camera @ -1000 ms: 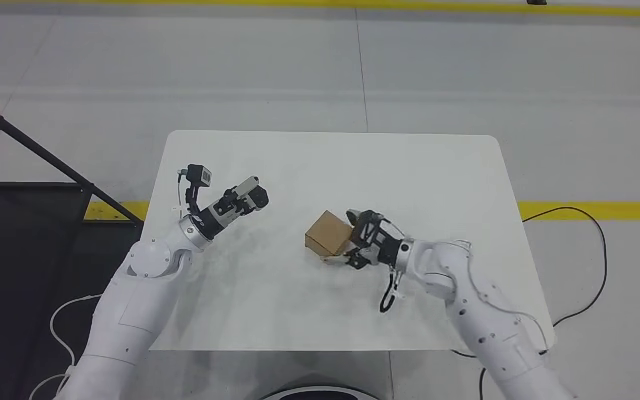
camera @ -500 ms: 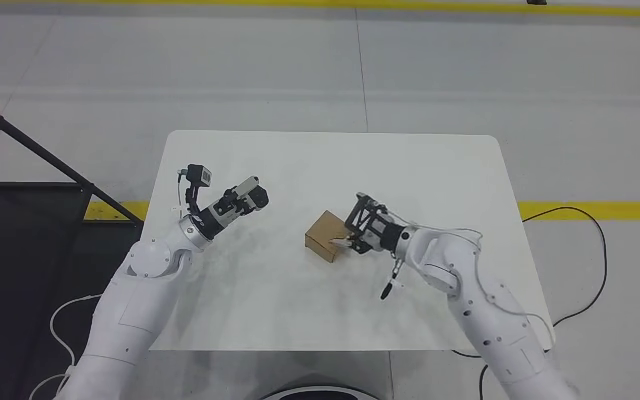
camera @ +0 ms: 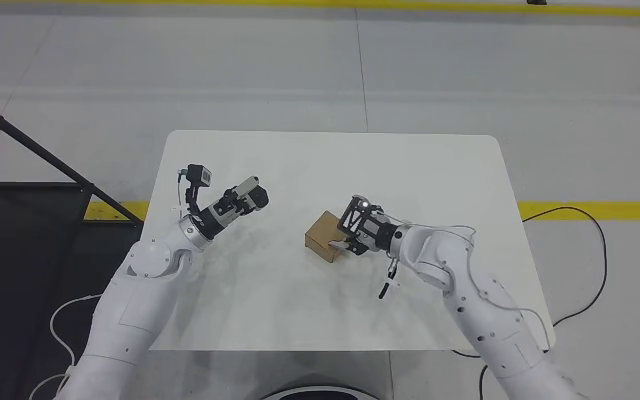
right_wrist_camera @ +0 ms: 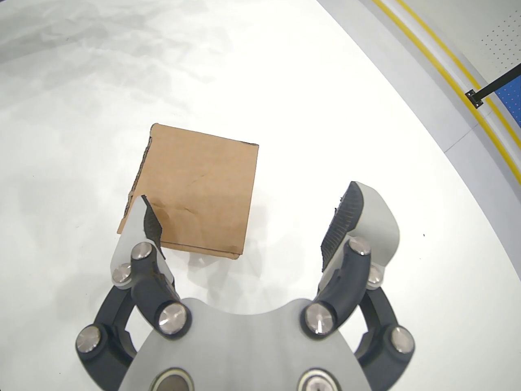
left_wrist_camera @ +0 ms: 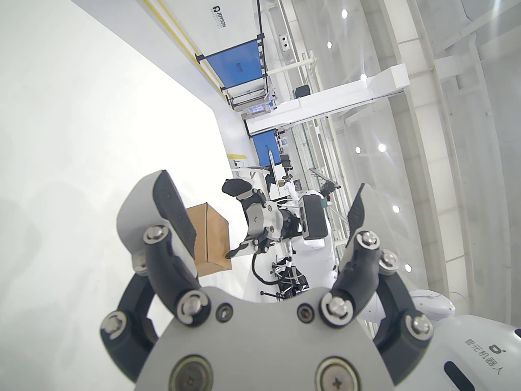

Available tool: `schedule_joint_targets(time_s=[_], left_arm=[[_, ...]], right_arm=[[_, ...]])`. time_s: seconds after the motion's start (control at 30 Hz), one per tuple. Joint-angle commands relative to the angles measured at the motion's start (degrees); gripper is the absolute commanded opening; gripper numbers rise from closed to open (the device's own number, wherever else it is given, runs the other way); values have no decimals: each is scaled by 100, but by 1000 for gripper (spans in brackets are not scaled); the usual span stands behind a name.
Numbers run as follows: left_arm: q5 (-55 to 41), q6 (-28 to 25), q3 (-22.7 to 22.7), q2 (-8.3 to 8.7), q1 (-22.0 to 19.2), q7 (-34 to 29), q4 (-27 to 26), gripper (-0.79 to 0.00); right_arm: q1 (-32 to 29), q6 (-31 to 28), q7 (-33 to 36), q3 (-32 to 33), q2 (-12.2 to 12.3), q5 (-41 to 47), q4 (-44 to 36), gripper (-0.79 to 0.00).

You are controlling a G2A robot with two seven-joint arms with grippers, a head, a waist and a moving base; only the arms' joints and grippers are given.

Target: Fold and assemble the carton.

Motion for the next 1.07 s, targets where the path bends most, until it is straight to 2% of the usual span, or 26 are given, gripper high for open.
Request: schedule_joint_targets(time_s=[0.0, 0.2, 0.33, 0.57, 0.7, 1.03], left_arm=[[0, 0, 0, 0, 0, 0, 0, 0], [0, 0, 0, 0, 0, 0, 0, 0], [0, 0, 0, 0, 0, 0, 0, 0], [0, 0, 0, 0, 0, 0, 0, 0], [0, 0, 0, 0, 0, 0, 0, 0], [0, 0, 0, 0, 0, 0, 0, -1]], right_arm=[[-8, -2, 2, 16, 1, 7, -14, 0], [-64, 52, -105, 177, 27, -12, -174, 0], [-160, 138, -402, 527, 87, -40, -436, 0], [-759, 589, -1428, 1551, 249, -191, -1070, 0], [-1187, 811, -2030, 2095, 302, 120, -1161, 0], [-1187, 811, -2030, 2094, 302, 119, -1161, -1]])
